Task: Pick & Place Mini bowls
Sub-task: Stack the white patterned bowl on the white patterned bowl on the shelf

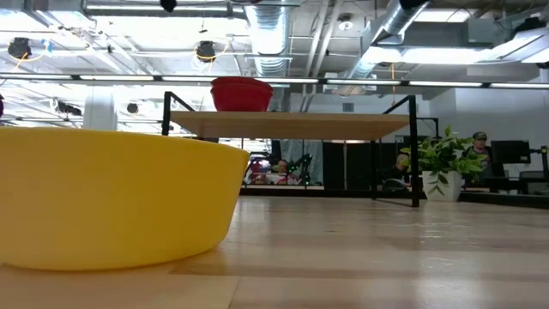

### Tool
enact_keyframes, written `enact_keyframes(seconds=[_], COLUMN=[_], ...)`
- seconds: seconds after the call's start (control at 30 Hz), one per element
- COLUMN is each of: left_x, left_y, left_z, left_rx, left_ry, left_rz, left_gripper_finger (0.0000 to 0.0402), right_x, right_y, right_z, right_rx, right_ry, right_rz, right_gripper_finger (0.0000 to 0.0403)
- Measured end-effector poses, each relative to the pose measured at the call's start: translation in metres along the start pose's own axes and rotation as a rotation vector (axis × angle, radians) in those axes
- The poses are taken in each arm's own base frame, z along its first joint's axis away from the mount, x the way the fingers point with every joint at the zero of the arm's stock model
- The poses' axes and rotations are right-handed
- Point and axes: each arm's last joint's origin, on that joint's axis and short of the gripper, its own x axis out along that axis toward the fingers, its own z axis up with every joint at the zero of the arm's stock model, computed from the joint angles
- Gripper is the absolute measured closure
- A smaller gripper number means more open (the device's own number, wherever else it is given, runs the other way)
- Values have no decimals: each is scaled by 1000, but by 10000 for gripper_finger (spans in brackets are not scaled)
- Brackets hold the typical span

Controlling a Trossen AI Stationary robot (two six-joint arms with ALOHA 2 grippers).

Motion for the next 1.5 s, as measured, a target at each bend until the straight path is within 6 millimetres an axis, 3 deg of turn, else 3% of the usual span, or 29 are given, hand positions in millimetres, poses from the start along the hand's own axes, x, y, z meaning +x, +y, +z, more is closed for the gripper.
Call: enact_keyframes(seconds=[0.23, 0.5, 0.8, 1.13, 1.5], left_x=[24, 36, 48, 70, 91], left_y=[13, 38, 50, 51, 88], left_z=[-1, 12, 32, 23, 27], left_rx=[-79, -178, -308, -371, -496], left_ry=[229, 455, 562, 790, 989], left_rz=[-36, -80, -16, 83, 197], left_gripper_finger=[393, 393, 393, 393, 393], right_x=[3, 1, -1, -21, -31], right_y=[0, -5, -19, -50, -65], right_z=[-22, -41, -76, -104, -111], right_rx=[106, 98, 127, 190, 195], right_ry=[-120, -268, -305, -468, -550], right_rz=[238, 410, 483, 597, 588], right_gripper_finger=[306, 306, 306, 306, 306])
